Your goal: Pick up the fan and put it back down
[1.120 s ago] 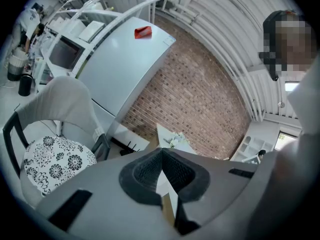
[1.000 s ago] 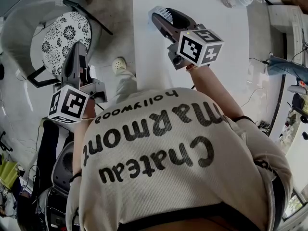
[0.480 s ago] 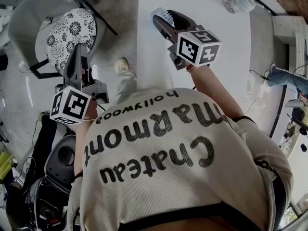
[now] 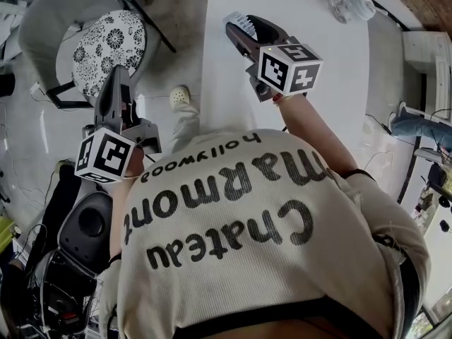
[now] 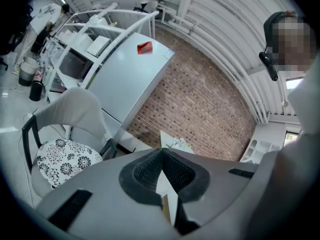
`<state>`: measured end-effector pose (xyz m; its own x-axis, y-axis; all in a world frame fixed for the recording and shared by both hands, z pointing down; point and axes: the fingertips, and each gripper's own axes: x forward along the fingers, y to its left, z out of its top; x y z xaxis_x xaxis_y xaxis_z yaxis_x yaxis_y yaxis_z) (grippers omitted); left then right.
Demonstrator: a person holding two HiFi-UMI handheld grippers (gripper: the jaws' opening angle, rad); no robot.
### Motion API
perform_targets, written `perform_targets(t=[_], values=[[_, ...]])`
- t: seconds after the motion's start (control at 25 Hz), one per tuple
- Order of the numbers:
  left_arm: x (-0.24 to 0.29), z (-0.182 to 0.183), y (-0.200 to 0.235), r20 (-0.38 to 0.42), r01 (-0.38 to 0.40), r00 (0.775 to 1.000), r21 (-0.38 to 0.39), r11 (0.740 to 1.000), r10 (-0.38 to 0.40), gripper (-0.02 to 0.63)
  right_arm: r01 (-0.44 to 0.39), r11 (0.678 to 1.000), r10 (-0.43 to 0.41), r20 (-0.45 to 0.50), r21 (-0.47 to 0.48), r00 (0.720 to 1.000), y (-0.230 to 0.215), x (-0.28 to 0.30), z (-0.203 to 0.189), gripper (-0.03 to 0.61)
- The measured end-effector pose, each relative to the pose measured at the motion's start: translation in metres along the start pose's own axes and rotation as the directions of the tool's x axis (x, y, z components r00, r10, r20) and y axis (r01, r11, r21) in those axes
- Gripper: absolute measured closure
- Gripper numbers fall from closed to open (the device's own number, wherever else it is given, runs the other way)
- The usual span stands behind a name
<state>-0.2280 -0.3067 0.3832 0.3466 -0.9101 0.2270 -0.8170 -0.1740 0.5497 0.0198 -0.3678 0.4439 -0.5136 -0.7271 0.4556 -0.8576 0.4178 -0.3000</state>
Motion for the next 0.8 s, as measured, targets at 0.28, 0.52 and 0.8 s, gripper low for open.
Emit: perform_targets(t=[0.28, 0.52, 0.8], values=[[-0.009, 0.0, -0.007, 0.003, -0.006, 1.0, 0.005, 1.0, 0.006, 0.614, 0.004, 1.0, -0.004, -0.009, -0.017, 1.0, 0.003, -0.001, 0.0, 0.347], [-0.017, -0.002, -0.009, 0.021, -0.01, 1.0, -0.001, 1.0, 0.01, 0.614, 0.004, 1.0, -0.004, -0.004, -0.017, 1.0, 0.001, 0.0, 0.003, 0.348], [-0.03, 0.0, -0.01, 0.045, -0.031, 0.999, -0.001, 1.0, 0.031, 0.614, -0.005, 1.0, 0.005, -0.008, -0.004, 1.0, 0.0, 0.001, 0.002, 0.345]])
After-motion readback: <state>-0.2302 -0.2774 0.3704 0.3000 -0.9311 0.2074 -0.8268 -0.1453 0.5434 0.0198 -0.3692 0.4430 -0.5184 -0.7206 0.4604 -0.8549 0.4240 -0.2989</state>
